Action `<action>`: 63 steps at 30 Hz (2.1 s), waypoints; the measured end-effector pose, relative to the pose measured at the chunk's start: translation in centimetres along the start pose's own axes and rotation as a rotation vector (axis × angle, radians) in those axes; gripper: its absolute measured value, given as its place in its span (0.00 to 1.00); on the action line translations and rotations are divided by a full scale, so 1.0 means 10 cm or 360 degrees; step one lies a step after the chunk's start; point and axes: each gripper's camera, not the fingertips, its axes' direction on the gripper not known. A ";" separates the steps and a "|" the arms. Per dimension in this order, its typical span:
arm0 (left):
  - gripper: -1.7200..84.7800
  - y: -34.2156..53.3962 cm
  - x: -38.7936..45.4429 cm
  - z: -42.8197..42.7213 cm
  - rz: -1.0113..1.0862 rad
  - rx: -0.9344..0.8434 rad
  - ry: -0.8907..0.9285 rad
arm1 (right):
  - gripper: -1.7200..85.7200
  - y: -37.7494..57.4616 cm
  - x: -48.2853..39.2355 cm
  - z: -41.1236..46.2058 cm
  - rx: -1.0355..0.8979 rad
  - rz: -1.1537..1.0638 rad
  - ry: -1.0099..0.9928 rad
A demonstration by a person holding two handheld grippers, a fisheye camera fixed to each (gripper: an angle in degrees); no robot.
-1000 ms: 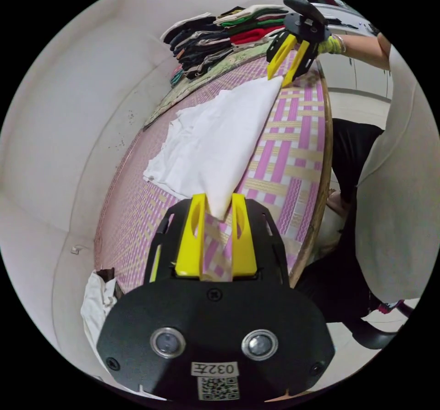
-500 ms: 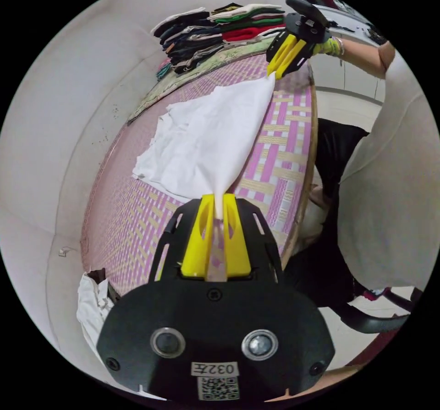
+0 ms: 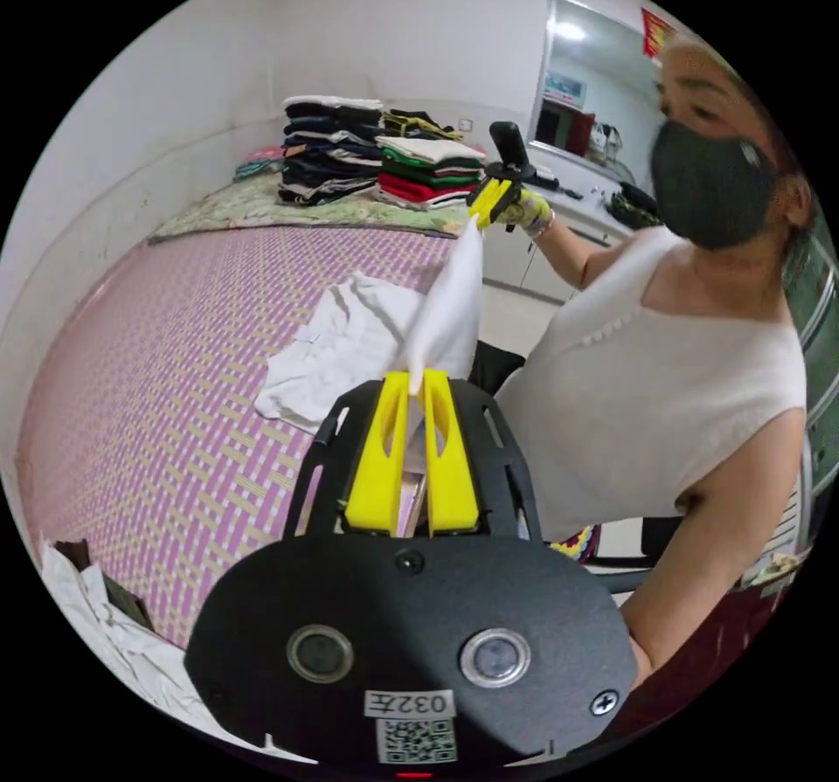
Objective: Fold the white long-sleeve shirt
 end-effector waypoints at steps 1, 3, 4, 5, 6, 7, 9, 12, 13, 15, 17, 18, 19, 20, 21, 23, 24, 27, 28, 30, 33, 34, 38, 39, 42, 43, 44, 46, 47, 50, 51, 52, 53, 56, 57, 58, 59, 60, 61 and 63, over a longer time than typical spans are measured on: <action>0.06 -0.02 -0.17 0.02 -0.0045 -0.0010 0.0033 | 0.01 -0.02 0.18 -0.01 0.0001 0.0045 -0.0059; 0.06 -0.08 -0.79 0.07 -0.0165 -0.0030 0.0181 | 0.01 -0.07 0.88 -0.04 0.0007 0.0216 -0.0278; 0.06 -0.09 -0.93 0.08 -0.0186 -0.0039 0.0218 | 0.01 -0.07 1.03 -0.05 0.0010 0.0242 -0.0325; 0.06 -0.10 -1.22 0.11 -0.0224 -0.0048 0.0300 | 0.01 -0.07 1.33 -0.06 0.0023 0.0308 -0.0408; 0.06 -0.10 -1.48 0.15 -0.0256 -0.0055 0.0375 | 0.01 -0.04 1.62 -0.05 0.0032 0.0378 -0.0490; 0.06 -0.10 -1.61 0.17 -0.0269 -0.0057 0.0413 | 0.01 -0.03 1.75 -0.05 0.0037 0.0409 -0.0527; 0.06 -0.05 -2.04 0.24 -0.0312 -0.0023 0.0576 | 0.01 0.09 2.20 -0.05 0.0090 0.0514 -0.0683; 0.05 0.04 -2.32 0.23 -0.0224 0.0072 0.0777 | 0.01 0.24 2.44 -0.16 0.0184 0.0455 -0.0839; 0.05 0.05 -2.31 0.19 -0.0156 0.0100 0.0804 | 0.01 0.26 2.42 -0.20 0.0196 0.0413 -0.0848; 0.05 0.11 -2.10 -0.02 0.0106 0.0191 0.0770 | 0.01 0.32 2.23 -0.41 0.0234 0.0238 -0.0840; 0.04 0.13 -1.90 -0.18 0.0233 0.0219 0.0739 | 0.01 0.35 2.04 -0.59 0.0252 0.0132 -0.0833; 0.04 0.12 -1.75 -0.30 0.0322 0.0239 0.0738 | 0.01 0.36 1.92 -0.73 0.0266 0.0057 -0.0821; 0.04 0.11 -1.68 -0.36 0.0367 0.0249 0.0728 | 0.01 0.36 1.87 -0.80 0.0276 0.0028 -0.0818; 0.04 0.08 -1.56 -0.49 0.0438 0.0264 0.0686 | 0.01 0.34 1.81 -0.95 0.0303 -0.0023 -0.0818; 0.04 0.03 -1.52 -0.60 0.0460 0.0266 0.0638 | 0.01 0.31 1.79 -1.07 0.0324 -0.0062 -0.0823; 0.04 -0.08 -1.61 -0.71 0.0418 0.0234 0.0584 | 0.01 0.24 1.88 -1.21 0.0338 -0.0061 -0.0759; 0.04 -0.14 -1.78 -0.71 0.0347 0.0210 0.0543 | 0.01 0.19 2.05 -1.23 0.0338 -0.0007 -0.0697; 0.03 -0.17 -2.58 -0.47 -0.0009 0.0133 0.0572 | 0.01 0.10 2.85 -0.98 0.0312 0.0318 -0.0729; 0.03 -0.15 -2.78 -0.38 -0.0104 0.0113 0.0587 | 0.01 0.10 3.04 -0.89 0.0298 0.0394 -0.0741; 0.02 0.01 -3.44 0.02 -0.0393 0.0044 0.0629 | 0.01 0.17 3.66 -0.51 0.0232 0.0653 -0.0738; 0.01 0.15 -3.87 0.35 -0.0546 0.0018 0.0662 | 0.01 0.29 4.08 -0.21 0.0200 0.0809 -0.0772; 0.00 0.16 -3.92 0.38 -0.0551 0.0017 0.0668 | 0.01 0.30 4.12 -0.19 0.0205 0.0817 -0.0785; 0.00 0.27 -4.24 0.43 -0.0561 0.0160 0.0876 | 0.01 0.35 4.27 -0.19 0.0271 0.0805 -0.0895; 0.00 0.30 -4.33 0.48 -0.0606 0.0150 0.0876 | 0.01 0.35 4.32 -0.17 0.0255 0.0822 -0.0870; 0.00 0.38 -4.53 0.70 -0.0762 0.0065 0.0837 | 0.01 0.38 4.46 0.00 0.0151 0.0972 -0.0679; 0.01 0.40 -4.56 0.74 -0.0782 0.0060 0.0835 | 0.01 0.38 4.48 0.03 0.0144 0.0986 -0.0666; 0.01 0.44 -4.60 0.78 -0.0821 0.0080 0.0856 | 0.01 0.40 4.49 0.08 0.0166 0.0997 -0.0641; 0.00 0.51 -4.63 0.82 -0.0870 0.0099 0.0895 | 0.02 0.41 4.46 0.11 0.0212 0.0987 -0.0602; 0.00 0.54 -4.63 0.83 -0.0884 0.0090 0.0881 | 0.02 0.41 4.42 0.13 0.0234 0.0969 -0.0572; 0.01 0.54 -4.54 0.77 -0.0864 0.0091 0.0841 | 0.03 0.32 4.24 0.10 0.0262 0.0864 -0.0477; 0.01 0.53 -4.49 0.72 -0.0870 0.0087 0.0798 | 0.04 0.28 4.12 0.02 0.0310 0.0810 -0.0399; 0.01 0.53 -4.46 0.68 -0.0875 0.0089 0.0763 | 0.05 0.28 4.07 -0.03 0.0329 0.0813 -0.0355; 0.01 0.55 -4.39 0.57 -0.0894 0.0110 0.0657 | 0.07 0.28 3.97 -0.14 0.0381 0.0831 -0.0278; 0.02 0.62 -4.17 0.27 -0.0995 0.0198 0.0346 | 0.08 0.34 3.61 -0.32 0.0389 0.0823 -0.0121; 0.02 0.60 -4.04 0.18 -0.0987 0.0250 0.0271 | 0.08 0.38 3.43 -0.34 0.0339 0.0794 -0.0059; 0.02 0.57 -3.97 0.16 -0.0969 0.0273 0.0257 | 0.08 0.41 3.35 -0.34 0.0318 0.0777 -0.0044; 0.02 0.48 -3.83 0.16 -0.0916 0.0293 0.0266 | 0.08 0.50 3.18 -0.34 0.0291 0.0744 -0.0066; 0.02 0.37 -3.71 0.21 -0.0876 0.0286 0.0284 | 0.09 0.62 3.03 -0.33 0.0301 0.0704 -0.0156; 0.02 0.30 -3.65 0.25 -0.0857 0.0280 0.0289 | 0.09 0.70 2.96 -0.33 0.0314 0.0679 -0.0226; 0.02 -0.03 -3.45 0.47 -0.0784 0.0273 0.0380 | 0.11 1.01 2.69 -0.27 0.0346 0.0623 -0.0428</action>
